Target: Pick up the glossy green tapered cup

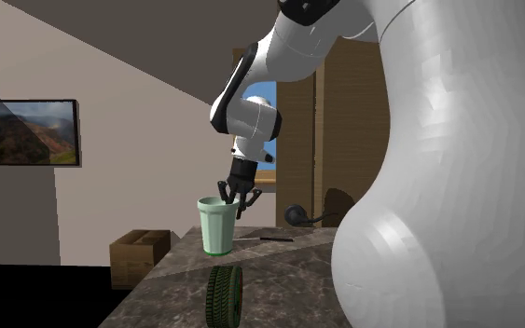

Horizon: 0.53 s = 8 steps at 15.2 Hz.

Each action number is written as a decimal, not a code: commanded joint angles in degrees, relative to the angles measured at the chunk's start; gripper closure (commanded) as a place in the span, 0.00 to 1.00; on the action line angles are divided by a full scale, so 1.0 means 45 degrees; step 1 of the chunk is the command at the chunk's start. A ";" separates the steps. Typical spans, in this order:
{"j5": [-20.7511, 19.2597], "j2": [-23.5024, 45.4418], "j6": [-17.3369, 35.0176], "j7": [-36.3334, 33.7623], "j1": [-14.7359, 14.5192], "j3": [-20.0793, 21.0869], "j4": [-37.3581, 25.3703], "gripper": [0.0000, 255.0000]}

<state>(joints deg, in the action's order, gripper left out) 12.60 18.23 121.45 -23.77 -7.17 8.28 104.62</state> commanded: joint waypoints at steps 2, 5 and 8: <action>0.0002 0.0004 0.0002 0.0000 -0.0001 0.0002 -0.0003 1.00; -0.0012 -0.0146 -0.0292 -0.0056 0.0009 -0.0001 -0.0150 1.00; -0.0034 -0.0345 -0.0731 -0.0144 0.0021 -0.0004 -0.0399 1.00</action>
<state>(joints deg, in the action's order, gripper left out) 12.49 16.92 118.85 -24.24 -7.08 8.25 103.34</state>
